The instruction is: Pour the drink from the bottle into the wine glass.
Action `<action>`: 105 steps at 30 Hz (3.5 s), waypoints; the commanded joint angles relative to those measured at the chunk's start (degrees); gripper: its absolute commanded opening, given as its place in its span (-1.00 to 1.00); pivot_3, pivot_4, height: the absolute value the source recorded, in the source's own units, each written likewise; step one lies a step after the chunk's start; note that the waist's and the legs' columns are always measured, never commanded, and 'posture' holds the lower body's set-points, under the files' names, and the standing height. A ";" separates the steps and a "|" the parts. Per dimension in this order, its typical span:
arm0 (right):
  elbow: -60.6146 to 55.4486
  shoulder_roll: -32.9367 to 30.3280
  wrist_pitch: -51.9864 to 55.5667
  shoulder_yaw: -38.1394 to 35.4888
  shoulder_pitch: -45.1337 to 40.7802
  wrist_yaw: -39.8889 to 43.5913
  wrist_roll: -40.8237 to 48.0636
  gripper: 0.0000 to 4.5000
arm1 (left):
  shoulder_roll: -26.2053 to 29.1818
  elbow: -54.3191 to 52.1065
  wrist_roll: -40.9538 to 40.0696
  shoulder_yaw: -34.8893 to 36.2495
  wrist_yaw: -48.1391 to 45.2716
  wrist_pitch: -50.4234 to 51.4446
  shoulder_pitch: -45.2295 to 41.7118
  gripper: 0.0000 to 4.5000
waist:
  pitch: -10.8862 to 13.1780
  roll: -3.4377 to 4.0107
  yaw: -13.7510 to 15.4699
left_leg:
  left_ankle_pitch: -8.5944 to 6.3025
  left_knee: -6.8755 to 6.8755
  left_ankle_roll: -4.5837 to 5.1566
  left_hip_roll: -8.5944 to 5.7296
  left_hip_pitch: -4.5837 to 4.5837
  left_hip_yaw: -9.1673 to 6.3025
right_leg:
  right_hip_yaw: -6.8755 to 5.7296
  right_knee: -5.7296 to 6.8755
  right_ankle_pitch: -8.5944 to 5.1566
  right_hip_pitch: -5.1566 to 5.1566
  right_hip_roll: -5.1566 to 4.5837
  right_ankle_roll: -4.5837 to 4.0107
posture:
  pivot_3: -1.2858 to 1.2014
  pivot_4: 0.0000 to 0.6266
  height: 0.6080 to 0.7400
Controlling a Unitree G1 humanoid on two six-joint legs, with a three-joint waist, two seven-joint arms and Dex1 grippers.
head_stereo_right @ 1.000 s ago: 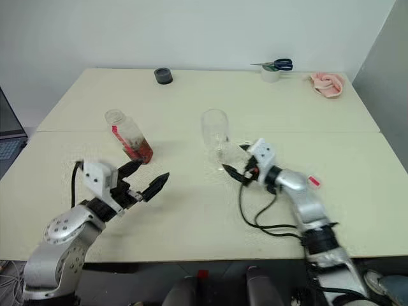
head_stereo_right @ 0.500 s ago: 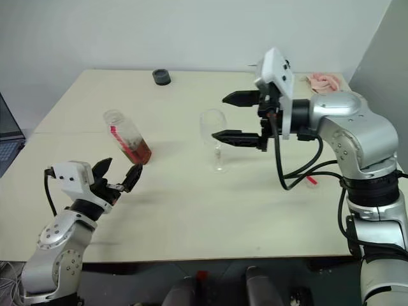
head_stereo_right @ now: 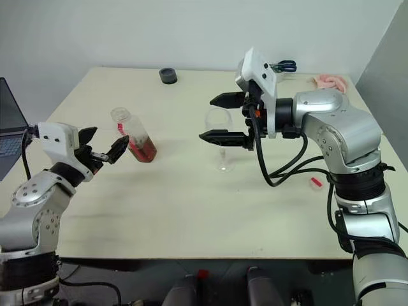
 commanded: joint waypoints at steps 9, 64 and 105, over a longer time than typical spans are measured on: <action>-2.09 -0.02 0.63 -0.92 -1.81 -2.16 -0.10 0.99 | 0.29 14.00 3.54 -3.41 -6.08 -9.85 -8.74 1.00 | 0.00 0.00 -0.02 | 0.00 -0.02 0.00 0.00 -0.03 -0.01 | -0.02 0.01 0.08 -0.03 -0.03 -0.14 | 0.03 -0.52 1.00; -19.32 9.65 -27.36 -19.83 45.25 -24.04 -4.02 1.00 | -3.68 52.31 33.89 -28.84 -12.67 -58.66 -49.42 -0.20 | 0.04 -0.08 0.06 | 0.02 0.22 0.02 0.01 -0.35 -0.25 | -0.15 0.03 0.04 -0.09 0.17 0.05 | 0.03 -0.52 1.00; -24.39 7.10 -24.77 -13.68 43.29 -26.18 -2.35 1.00 | -2.39 59.04 56.11 -39.79 5.20 -72.02 -57.48 -0.20 | 0.04 -0.08 0.13 | 0.02 0.29 0.02 -0.04 -0.32 -0.23 | -0.12 0.10 0.07 -0.06 0.11 0.02 | 0.03 -0.52 1.00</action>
